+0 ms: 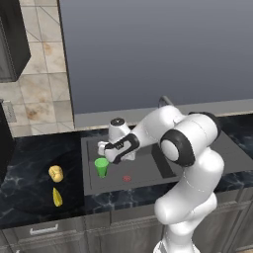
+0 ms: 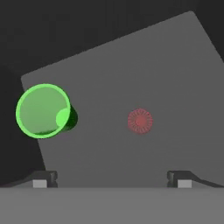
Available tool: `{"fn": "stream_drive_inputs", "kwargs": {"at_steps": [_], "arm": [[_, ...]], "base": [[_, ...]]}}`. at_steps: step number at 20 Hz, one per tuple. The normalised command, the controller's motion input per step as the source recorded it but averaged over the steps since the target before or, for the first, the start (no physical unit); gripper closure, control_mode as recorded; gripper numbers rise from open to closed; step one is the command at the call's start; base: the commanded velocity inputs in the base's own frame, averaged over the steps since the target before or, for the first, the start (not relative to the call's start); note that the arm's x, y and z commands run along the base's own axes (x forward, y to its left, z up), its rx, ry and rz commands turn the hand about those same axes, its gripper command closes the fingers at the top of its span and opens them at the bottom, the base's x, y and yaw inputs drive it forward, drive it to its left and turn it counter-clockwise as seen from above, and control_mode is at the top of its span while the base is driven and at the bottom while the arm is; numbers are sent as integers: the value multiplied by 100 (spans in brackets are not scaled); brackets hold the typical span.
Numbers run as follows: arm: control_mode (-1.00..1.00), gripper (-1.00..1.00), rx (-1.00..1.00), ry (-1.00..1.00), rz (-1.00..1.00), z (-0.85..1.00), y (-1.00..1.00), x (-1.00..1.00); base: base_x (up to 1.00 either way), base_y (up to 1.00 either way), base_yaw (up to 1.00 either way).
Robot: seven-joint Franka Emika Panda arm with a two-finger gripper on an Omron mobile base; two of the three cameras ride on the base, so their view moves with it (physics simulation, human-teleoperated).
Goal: Remove the lemon wedge and potato from the sink. Then move the bowl and cup from the counter to the sink for washing.
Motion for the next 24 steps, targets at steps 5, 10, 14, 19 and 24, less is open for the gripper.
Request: {"fn": "stream_drive_inputs", "kwargs": {"at_steps": [5, 10, 14, 19, 24], "arm": [[-100, -100, -13, 6, 10, 31, -10, -23], [-100, -100, -4, 10, 6, 29, -16, -26], [-100, -100, 0, 8, 9, 27, -20, -27], [-100, -100, 0, 3, 8, 25, -16, -26], [-100, -100, 0, 0, 8, 21, -14, -24]], "base": [[0, 0, 0], [0, 0, 0], [0, 0, 0], [0, 0, 0], [0, 0, 0]]}}
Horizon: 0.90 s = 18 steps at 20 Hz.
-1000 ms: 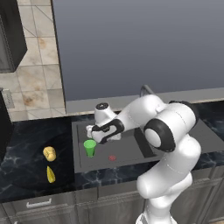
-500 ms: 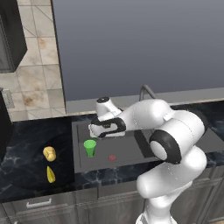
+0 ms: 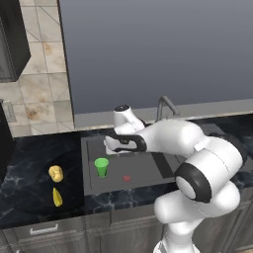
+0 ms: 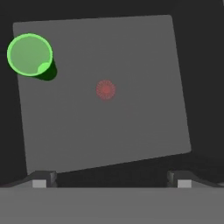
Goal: Remove the lemon wedge and potato from the sink. Then move the bowl and cup from the counter to the sink for washing.
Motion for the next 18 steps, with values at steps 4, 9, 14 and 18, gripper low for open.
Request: {"fn": "stream_drive_inputs", "kwargs": {"at_steps": [4, 9, 14, 18], "arm": [[-100, -100, 0, 0, 9, 20, -18, -21], [-100, -100, 0, 3, 7, 21, -24, -19], [-100, -100, 0, 2, 8, 18, -25, -20], [-100, -100, 0, 0, 6, 13, -23, -26]], "base": [[0, 0, 0], [0, 0, 0], [0, 0, 0], [0, 0, 0]]}}
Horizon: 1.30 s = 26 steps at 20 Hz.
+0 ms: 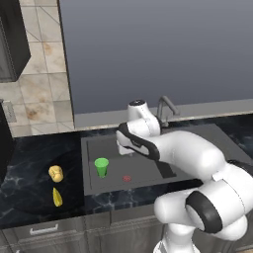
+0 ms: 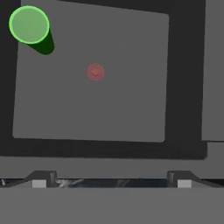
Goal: Remove the lemon wedge and potato from the sink. Then move the bowl and cup from the counter to the sink for washing.
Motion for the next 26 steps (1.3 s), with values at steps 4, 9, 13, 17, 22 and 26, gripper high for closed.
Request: {"fn": "stream_drive_inputs", "kwargs": {"at_steps": [4, 9, 13, 17, 22, 26], "arm": [[-100, -100, 0, 0, 8, 10, -26, -27], [-100, -100, 0, 0, 10, 9, -27, -24], [-100, -100, 1, 0, 9, 14, -30, -22], [-100, -100, 1, 3, 3, 19, -29, -21], [-100, -100, 0, 2, 0, 13, -27, -24], [-100, -100, 0, 0, 0, 8, -23, -24]], "base": [[0, 0, 0], [0, 0, 0], [0, 0, 0], [0, 0, 0], [0, 0, 0], [0, 0, 0]]}}
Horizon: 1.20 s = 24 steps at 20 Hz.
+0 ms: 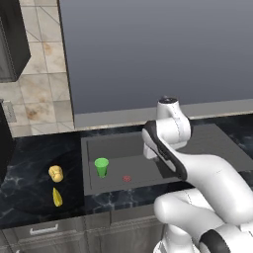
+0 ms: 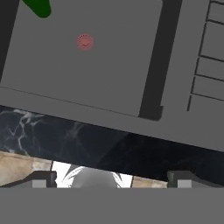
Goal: Remove the lemon wedge and potato from the sink. Then move the bowl and cup from the counter to the sink for washing.
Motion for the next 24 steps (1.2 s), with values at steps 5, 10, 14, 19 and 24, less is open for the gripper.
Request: {"fn": "stream_drive_inputs", "kwargs": {"at_steps": [5, 10, 14, 19, 24], "arm": [[-100, -100, 0, 0, 0, 2, -23, -21], [-100, -100, 0, -1, -3, 0, -18, -19], [-100, -100, 0, 0, 0, 1, -27, -15], [-100, -100, -1, 0, 0, 4, -30, -16], [-100, -100, -1, 0, 0, 6, -31, -17]], "base": [[0, 0, 0], [0, 0, 0], [0, 0, 0], [0, 0, 0], [0, 0, 0]]}}
